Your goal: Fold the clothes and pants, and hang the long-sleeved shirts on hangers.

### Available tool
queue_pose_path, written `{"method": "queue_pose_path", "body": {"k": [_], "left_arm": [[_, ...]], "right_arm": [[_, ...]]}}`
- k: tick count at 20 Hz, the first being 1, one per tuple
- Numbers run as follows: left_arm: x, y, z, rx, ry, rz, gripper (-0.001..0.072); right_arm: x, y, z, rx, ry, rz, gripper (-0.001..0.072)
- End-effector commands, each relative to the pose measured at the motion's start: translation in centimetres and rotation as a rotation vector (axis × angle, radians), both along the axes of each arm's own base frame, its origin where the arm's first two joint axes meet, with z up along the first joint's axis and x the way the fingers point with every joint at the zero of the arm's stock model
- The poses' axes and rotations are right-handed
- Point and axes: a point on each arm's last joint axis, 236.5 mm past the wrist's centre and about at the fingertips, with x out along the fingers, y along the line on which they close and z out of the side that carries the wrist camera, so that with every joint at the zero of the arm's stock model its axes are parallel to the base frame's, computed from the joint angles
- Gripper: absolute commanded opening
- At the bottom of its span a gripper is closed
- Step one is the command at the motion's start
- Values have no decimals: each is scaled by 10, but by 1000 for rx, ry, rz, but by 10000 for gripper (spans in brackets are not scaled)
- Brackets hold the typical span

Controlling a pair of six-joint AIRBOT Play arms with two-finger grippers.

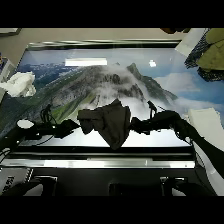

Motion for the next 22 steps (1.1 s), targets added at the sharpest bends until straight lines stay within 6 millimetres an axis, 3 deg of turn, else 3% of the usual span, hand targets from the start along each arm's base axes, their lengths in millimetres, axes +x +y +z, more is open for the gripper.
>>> {"method": "queue_pose_path", "body": {"k": [1, 4, 6, 7, 8, 10, 12, 15, 18, 20, 22], "left_arm": [[2, -31, -13, -52, 8, -12, 703], [-3, -45, -26, -38, 30, -34, 686], [-5, -50, -30, -30, 34, -40, 477], [-3, -50, -30, -28, 30, -36, 289], [1, -47, -27, -33, 23, -26, 10], [16, -40, -9, -49, -24, -2, 19], [40, -23, 25, -60, -116, 37, 18], [72, 24, 99, -28, -303, 116, 16], [84, 70, 184, 39, -501, 191, 16], [80, 84, 242, 62, -631, 206, 16], [68, 90, 297, 87, -754, 216, 16]], "right_arm": [[-4, 2, 2, 8, 15, 7, 32], [-8, 3, 3, 14, 26, 19, 32], [-10, 4, 3, 16, 29, 24, 31], [-10, 4, 5, 17, 27, 24, 31], [-9, 4, 8, 18, 17, 23, 31], [0, 2, 20, 13, -44, 6, 30], [18, -9, 45, -35, -161, -25, 29], [54, -43, 110, -196, -391, -75, 29], [79, -82, 212, -338, -678, -169, 29], [75, -92, 278, -345, -825, -216, 29], [59, -95, 334, -315, -940, -245, 29]]}}
